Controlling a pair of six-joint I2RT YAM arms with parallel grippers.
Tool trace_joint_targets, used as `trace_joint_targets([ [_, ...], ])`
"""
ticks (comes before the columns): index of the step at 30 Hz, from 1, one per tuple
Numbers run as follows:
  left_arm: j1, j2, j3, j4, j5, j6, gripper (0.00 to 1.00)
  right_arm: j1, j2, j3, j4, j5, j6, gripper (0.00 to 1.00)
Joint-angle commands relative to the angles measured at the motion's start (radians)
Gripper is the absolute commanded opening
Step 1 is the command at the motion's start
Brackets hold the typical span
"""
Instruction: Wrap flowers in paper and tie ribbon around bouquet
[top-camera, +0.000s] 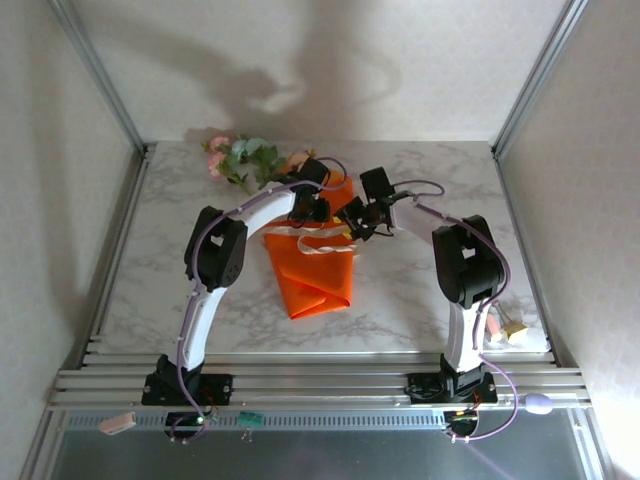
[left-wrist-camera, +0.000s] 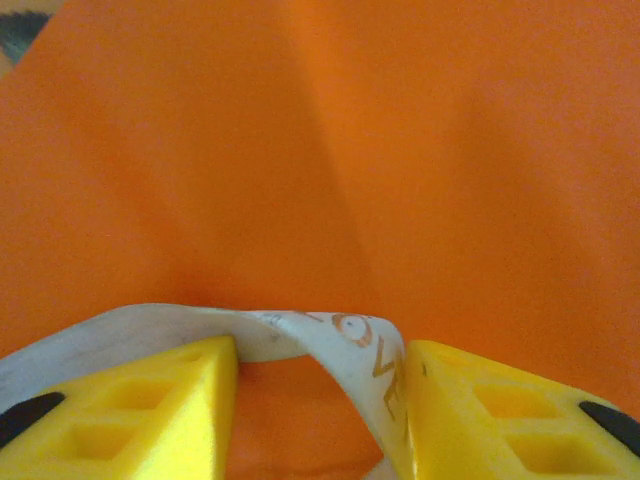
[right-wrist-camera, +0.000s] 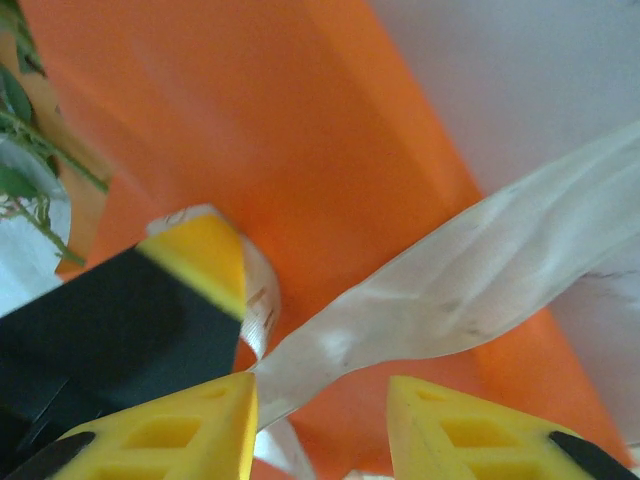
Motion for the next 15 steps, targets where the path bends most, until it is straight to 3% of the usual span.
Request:
trace_joint_targets([
  [1, 0.005, 0.001, 0.052, 0.011, 0.028, -0.038, 0.38, 0.030, 0.013, -0.054, 0.066, -0.024, 0.094, 0.40],
  [5, 0.022, -0.007, 0.033, -0.006, 0.006, -0.059, 0.16, 0.058, 0.026, -0.076, 0.143, -0.034, 0.166, 0.40],
  [8, 0.073, -0.084, -0.067, 0.073, 0.033, -0.122, 0.00, 0.077, 0.021, -0.079, 0.155, -0.014, 0.204, 0.39],
  [15, 0.162, -0.238, -0.213, 0.230, 0.220, -0.214, 0.00, 0.104, 0.047, -0.033, 0.151, -0.008, 0.228, 0.39],
])
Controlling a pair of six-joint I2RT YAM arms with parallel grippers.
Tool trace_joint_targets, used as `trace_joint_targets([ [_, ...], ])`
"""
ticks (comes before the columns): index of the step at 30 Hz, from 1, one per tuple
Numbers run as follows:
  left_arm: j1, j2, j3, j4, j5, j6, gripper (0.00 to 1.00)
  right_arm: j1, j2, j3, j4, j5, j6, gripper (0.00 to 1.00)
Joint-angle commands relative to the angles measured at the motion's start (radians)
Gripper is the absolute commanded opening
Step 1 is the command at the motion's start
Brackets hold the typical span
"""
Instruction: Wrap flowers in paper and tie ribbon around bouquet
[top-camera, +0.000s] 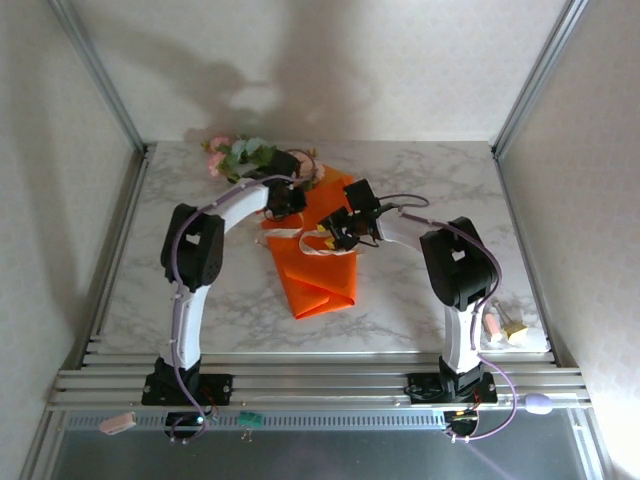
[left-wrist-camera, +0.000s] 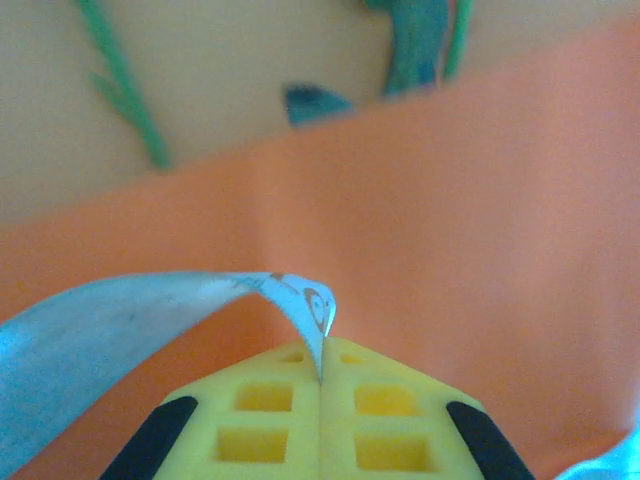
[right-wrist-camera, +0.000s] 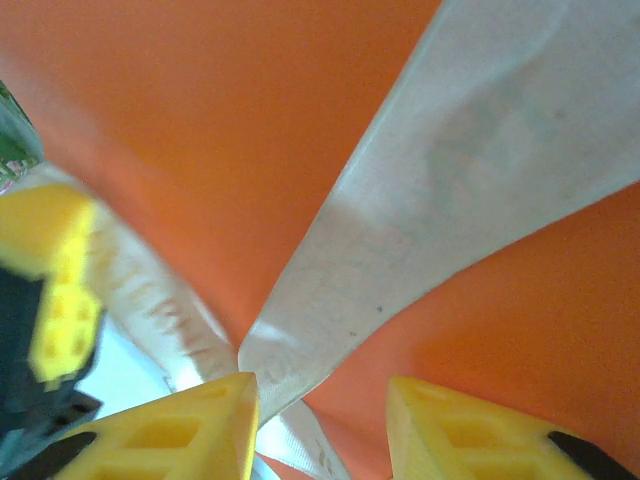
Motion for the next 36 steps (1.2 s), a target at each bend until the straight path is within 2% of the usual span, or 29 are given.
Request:
trace_joint_targets([
  [1, 0.017, -0.112, -0.050, 0.101, 0.103, -0.065, 0.00, 0.014, 0.036, 0.033, 0.016, 0.009, 0.044, 0.39],
  [6, 0.059, -0.202, -0.204, 0.206, 0.180, -0.154, 0.00, 0.037, 0.060, 0.069, 0.024, 0.007, 0.069, 0.38],
  [13, 0.095, -0.217, -0.305, 0.309, 0.265, -0.213, 0.00, 0.051, 0.096, 0.112, 0.027, 0.012, 0.080, 0.32],
  [15, 0.100, -0.218, -0.324, 0.341, 0.287, -0.227, 0.00, 0.052, 0.107, 0.132, 0.017, 0.019, 0.076, 0.22],
  [17, 0.101, -0.216, -0.335, 0.360, 0.306, -0.230, 0.00, 0.051, 0.106, 0.147, 0.007, 0.028, 0.065, 0.03],
  [18, 0.102, -0.214, -0.340, 0.366, 0.312, -0.232, 0.00, 0.053, 0.100, 0.150, 0.003, 0.029, 0.056, 0.00],
  [24, 0.105, -0.200, -0.387, 0.441, 0.390, -0.221, 0.00, 0.058, 0.021, 0.116, -0.004, 0.010, -0.028, 0.00],
  [29, 0.106, -0.166, -0.409, 0.501, 0.502, -0.197, 0.01, 0.055, -0.010, 0.023, 0.152, -0.025, -0.027, 0.00],
  [33, 0.112, -0.142, -0.412, 0.508, 0.568, -0.154, 0.03, 0.050, -0.021, 0.004, 0.180, -0.029, -0.029, 0.00],
  [36, 0.112, -0.137, -0.423, 0.521, 0.593, -0.133, 0.08, 0.042, -0.006, 0.004, 0.216, -0.046, 0.004, 0.00],
])
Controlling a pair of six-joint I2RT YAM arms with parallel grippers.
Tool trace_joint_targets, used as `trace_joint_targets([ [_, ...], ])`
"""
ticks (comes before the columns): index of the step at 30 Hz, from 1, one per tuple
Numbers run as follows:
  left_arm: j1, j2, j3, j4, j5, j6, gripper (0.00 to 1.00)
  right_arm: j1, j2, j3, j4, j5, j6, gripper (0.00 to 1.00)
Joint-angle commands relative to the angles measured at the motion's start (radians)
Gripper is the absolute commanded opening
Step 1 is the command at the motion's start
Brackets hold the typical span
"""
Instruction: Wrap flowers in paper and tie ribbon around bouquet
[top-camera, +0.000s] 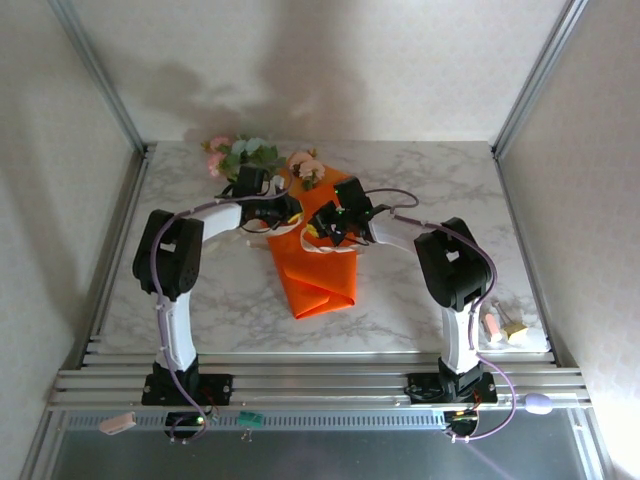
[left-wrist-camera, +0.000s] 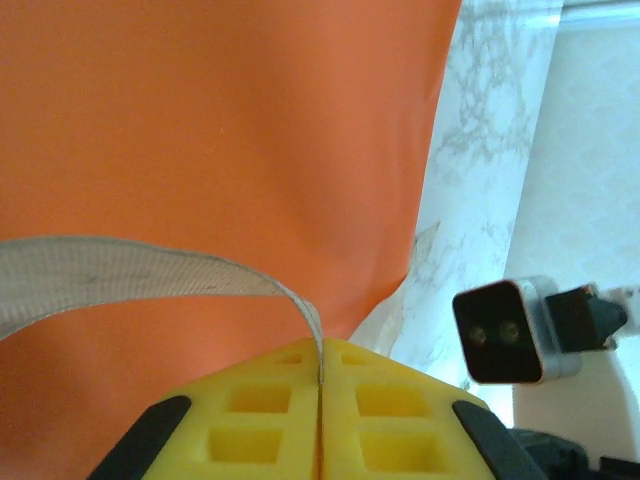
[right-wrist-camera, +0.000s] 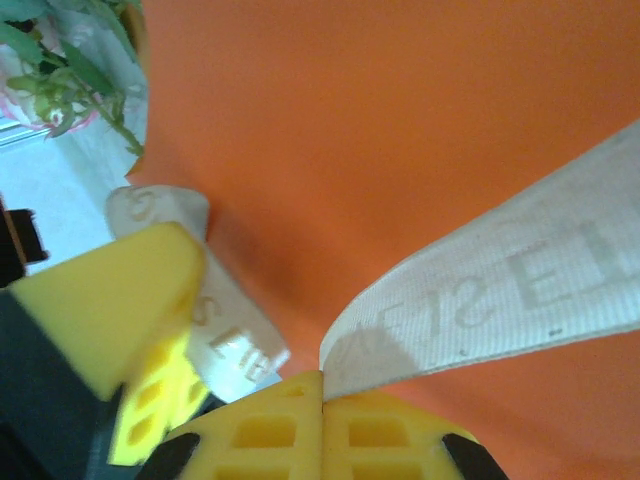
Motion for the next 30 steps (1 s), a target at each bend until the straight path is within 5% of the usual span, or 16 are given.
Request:
trace_joint_targets([
  [1, 0.009, 0.006, -0.023, 0.047, 0.078, 0.048, 0.11, -0.008, -0.009, -0.012, 0.075, -0.034, 0.029, 0.00],
  [18, 0.002, -0.082, -0.137, 0.135, 0.074, 0.068, 0.32, -0.058, 0.052, 0.073, 0.050, -0.084, 0.104, 0.00],
  [30, -0.036, -0.074, -0.096, 0.057, 0.046, 0.141, 0.48, -0.093, 0.149, 0.169, 0.101, -0.280, 0.066, 0.00],
])
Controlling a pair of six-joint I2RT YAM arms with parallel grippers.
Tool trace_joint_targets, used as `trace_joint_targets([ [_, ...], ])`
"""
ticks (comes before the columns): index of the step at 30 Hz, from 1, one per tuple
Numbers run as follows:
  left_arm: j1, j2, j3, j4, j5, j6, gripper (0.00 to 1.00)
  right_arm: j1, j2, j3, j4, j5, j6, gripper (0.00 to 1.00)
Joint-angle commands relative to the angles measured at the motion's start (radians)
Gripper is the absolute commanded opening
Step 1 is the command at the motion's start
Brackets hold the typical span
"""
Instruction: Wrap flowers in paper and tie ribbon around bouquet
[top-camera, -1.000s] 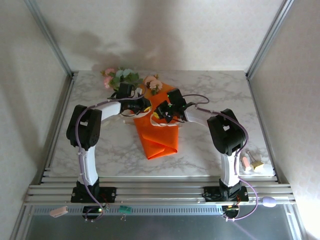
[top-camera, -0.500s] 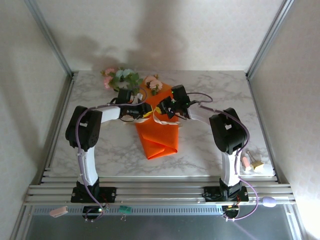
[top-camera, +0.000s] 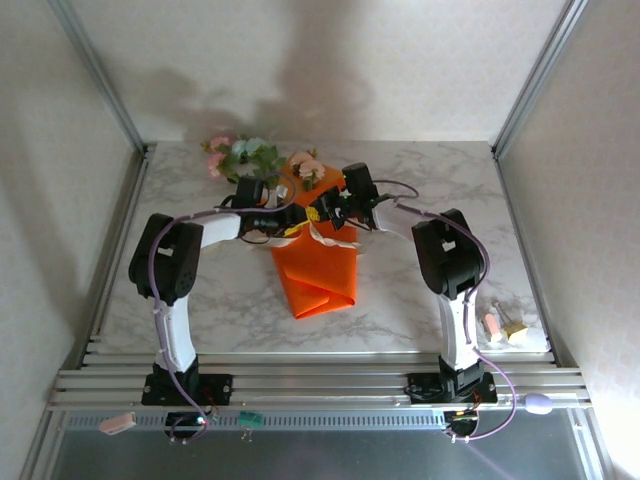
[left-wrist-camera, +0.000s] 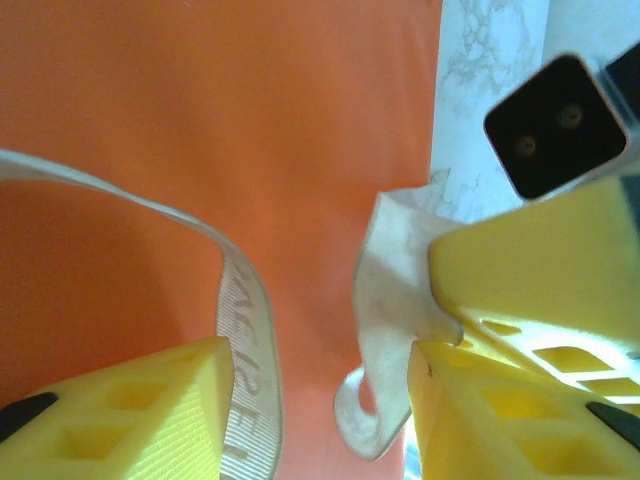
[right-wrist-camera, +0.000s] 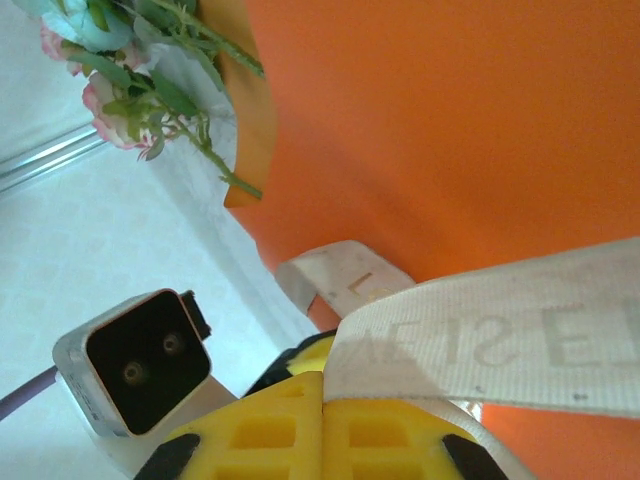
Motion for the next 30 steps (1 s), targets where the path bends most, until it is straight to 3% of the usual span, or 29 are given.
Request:
trace_joint_targets([
  [1, -0.018, -0.032, 0.026, -0.012, -0.001, 0.041, 0.49, -0.015, 0.046, 0.036, 0.069, -0.135, -0.009, 0.00],
  [6, -0.024, -0.081, -0.010, 0.034, -0.010, 0.041, 0.51, -0.036, 0.077, 0.097, 0.019, -0.225, -0.076, 0.00],
  [13, -0.042, -0.048, 0.056, -0.043, -0.043, 0.080, 0.52, -0.034, 0.149, 0.280, -0.212, -0.324, -0.230, 0.00],
  [25, -0.084, -0.008, 0.151, -0.167, -0.151, 0.151, 0.48, -0.016, 0.205, 0.343, -0.188, -0.441, -0.233, 0.00],
  [30, -0.100, -0.004, 0.167, -0.181, -0.178, 0.166, 0.40, -0.007, 0.231, 0.377, -0.161, -0.484, -0.211, 0.00],
])
